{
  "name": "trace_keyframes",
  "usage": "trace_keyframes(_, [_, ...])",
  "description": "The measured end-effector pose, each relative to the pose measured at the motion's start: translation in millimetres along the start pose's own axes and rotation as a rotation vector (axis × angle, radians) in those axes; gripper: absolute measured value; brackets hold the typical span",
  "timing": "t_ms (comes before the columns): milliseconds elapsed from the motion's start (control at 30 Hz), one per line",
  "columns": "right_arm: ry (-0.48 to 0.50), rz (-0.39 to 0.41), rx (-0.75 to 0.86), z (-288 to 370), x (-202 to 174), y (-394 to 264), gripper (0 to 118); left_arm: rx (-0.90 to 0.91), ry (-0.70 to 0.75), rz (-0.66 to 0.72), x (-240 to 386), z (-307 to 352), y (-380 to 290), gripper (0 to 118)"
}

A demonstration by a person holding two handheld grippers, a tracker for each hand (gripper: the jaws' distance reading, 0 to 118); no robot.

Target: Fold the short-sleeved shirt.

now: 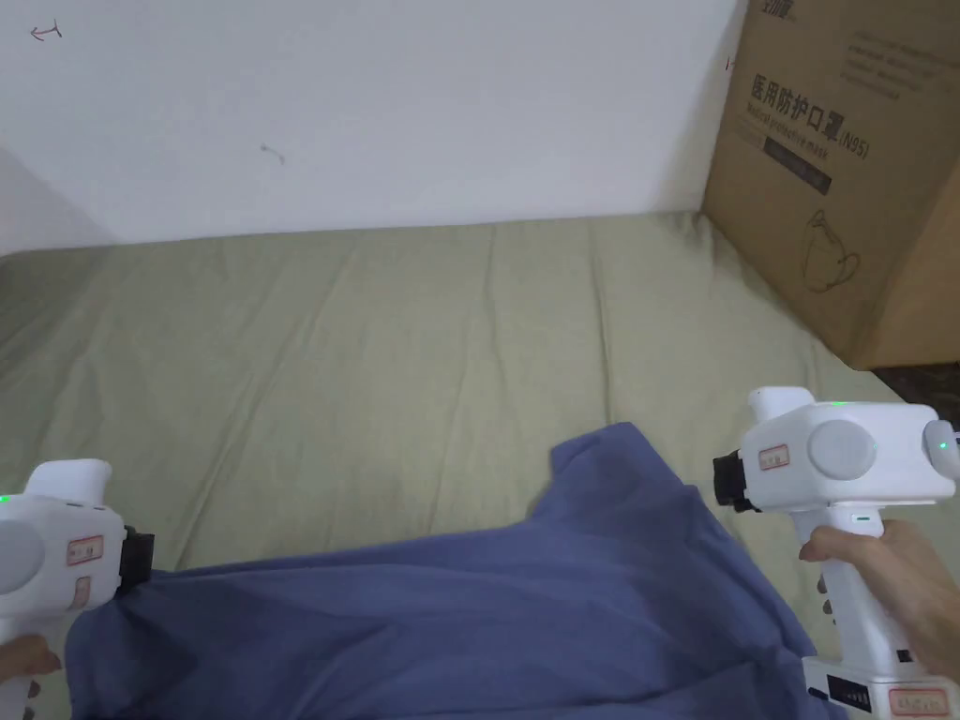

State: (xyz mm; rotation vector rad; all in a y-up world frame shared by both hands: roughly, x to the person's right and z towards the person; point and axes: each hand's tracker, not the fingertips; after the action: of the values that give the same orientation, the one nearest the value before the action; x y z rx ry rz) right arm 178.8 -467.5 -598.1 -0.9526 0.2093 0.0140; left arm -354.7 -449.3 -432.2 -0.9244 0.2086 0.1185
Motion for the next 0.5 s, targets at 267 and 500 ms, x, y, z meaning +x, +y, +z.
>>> trace_keyframes(267, [-0.008,-0.043,-0.108,-84,11,17,88,0.011,0.006,-0.028,0,-11,13,1])
trace_keyframes(500, [-0.026,-0.057,-0.159,-116,15,17,29,-0.002,0.02,-0.064,4,-25,16,1])
